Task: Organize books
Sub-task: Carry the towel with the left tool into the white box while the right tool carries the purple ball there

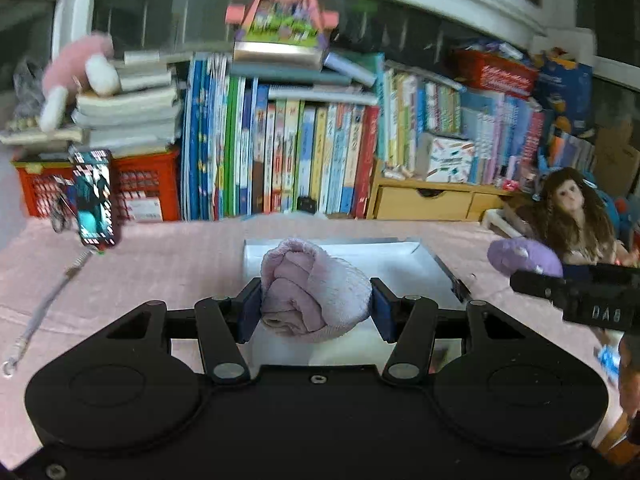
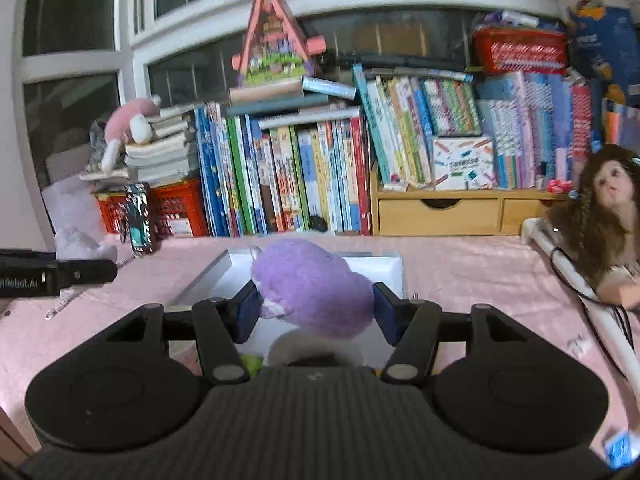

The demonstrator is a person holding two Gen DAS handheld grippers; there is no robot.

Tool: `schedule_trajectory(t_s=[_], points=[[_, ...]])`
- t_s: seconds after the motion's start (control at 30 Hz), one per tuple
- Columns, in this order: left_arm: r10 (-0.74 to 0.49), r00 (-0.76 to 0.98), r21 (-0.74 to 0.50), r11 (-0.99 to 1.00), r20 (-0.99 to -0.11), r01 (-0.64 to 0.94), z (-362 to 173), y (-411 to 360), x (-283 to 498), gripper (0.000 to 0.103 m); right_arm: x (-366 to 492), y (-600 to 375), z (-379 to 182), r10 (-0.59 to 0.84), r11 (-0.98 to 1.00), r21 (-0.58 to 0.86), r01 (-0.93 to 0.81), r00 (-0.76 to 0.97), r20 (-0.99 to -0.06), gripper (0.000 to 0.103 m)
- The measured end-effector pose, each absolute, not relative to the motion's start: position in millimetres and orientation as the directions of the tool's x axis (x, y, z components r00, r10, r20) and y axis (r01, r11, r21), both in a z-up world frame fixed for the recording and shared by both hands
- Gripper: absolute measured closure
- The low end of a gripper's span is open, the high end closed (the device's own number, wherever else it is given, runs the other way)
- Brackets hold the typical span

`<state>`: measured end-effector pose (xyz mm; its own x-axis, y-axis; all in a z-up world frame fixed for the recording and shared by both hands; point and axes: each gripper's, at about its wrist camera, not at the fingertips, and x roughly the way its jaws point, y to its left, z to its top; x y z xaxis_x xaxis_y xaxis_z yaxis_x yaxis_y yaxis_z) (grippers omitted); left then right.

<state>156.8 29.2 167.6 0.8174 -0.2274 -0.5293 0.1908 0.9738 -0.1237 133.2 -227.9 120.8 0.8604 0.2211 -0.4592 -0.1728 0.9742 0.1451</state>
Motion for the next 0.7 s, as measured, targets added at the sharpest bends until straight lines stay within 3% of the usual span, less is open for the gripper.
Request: schedule_trajectory(t_s=[0.33,0.7], points=[[-0.196,0.617,-0.151,0.981,-0.762,0.126,109,14,294,0.05,237,-229,96,0.283,0.959,0.184,-0.216,0.691,-0.665,0.04],[-0.189,0.496,-0.147,0.981,-0.848,0.123,58,3,341,0.05,288,-214,59,0.262,0.962,0.166,-0.217,0.562,-0.784,0.04]])
